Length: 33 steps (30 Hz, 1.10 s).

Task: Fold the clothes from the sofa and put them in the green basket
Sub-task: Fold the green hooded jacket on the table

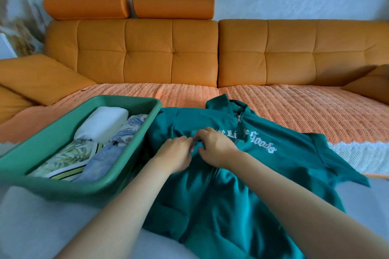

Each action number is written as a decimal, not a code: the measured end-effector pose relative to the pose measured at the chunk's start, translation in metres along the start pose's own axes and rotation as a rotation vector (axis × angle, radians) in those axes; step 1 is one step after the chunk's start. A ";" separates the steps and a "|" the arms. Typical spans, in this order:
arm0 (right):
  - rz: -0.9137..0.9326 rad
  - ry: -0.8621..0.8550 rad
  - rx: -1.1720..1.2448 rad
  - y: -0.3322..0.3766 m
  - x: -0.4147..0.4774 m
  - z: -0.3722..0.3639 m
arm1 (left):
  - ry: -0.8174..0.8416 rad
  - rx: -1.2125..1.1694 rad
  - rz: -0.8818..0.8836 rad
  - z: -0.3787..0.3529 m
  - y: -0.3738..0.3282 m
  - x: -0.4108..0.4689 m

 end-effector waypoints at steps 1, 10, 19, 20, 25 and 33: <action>-0.014 0.065 0.040 0.007 -0.011 -0.004 | 0.027 -0.023 0.027 -0.002 0.002 -0.012; -0.006 0.464 -0.231 0.060 -0.109 -0.047 | 0.180 0.048 0.282 -0.019 0.015 -0.091; 0.011 0.402 -0.178 0.078 -0.135 -0.031 | 0.267 -0.220 0.340 -0.003 0.008 -0.131; 0.009 0.397 -0.168 0.077 -0.136 -0.027 | 0.265 -0.263 0.356 0.004 0.006 -0.134; 0.012 0.366 -0.092 0.067 -0.146 -0.015 | 0.662 -0.258 0.379 0.000 -0.002 -0.175; -0.122 0.392 -0.067 0.032 -0.164 -0.017 | 0.578 0.519 0.337 0.018 -0.034 -0.165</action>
Point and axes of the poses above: each hand's wrist, its own x-axis towards the middle knuckle, its own z-axis out of the back of the hand, y = z × x, the point moved 7 cm from there along x, towards the middle knuckle
